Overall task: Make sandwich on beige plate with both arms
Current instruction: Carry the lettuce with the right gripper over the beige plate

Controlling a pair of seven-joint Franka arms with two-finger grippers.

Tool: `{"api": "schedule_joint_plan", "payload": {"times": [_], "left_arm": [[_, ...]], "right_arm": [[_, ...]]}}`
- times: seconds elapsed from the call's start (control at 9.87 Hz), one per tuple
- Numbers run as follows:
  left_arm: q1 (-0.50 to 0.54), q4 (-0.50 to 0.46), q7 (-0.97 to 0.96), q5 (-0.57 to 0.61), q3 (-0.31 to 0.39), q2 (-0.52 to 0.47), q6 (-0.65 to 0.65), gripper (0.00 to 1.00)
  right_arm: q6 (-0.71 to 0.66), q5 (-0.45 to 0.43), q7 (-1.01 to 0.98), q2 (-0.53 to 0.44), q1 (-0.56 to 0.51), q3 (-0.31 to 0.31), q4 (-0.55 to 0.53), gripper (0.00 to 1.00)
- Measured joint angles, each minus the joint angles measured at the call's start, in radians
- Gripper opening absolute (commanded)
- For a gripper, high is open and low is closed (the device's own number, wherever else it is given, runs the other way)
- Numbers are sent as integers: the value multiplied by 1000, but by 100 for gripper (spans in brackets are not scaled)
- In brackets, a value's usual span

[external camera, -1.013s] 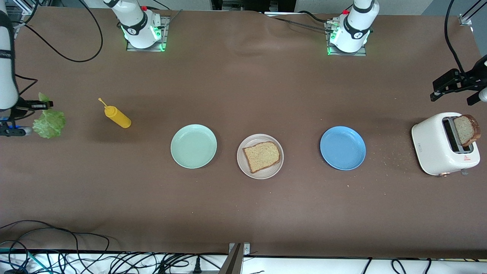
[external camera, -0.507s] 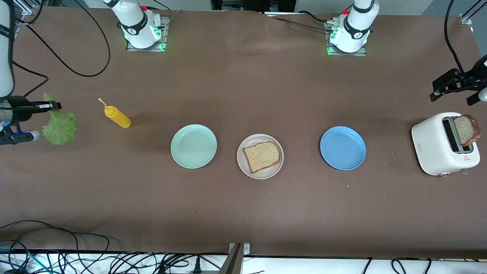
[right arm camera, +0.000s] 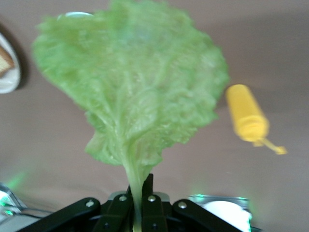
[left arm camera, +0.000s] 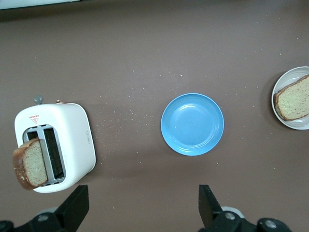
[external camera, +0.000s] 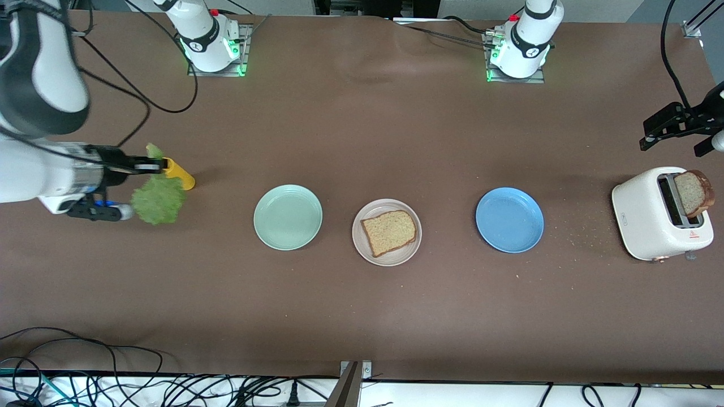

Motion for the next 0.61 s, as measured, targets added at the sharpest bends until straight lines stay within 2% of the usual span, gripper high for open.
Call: {"api": "schedule_joint_plan", "payload": {"times": [0.2,0.41,0.61], "left_arm": [[0,1,0,0,0,0,0,100],[1,1,0,0,0,1,-1,100],[1,1,0,0,0,1,-2,100]], "right_arm": [[94,2,209,13,111,25,-1,0],[227,2,435,52,243,26,-3,0],[367,-6,577,103,340,25,-4,0]]}}
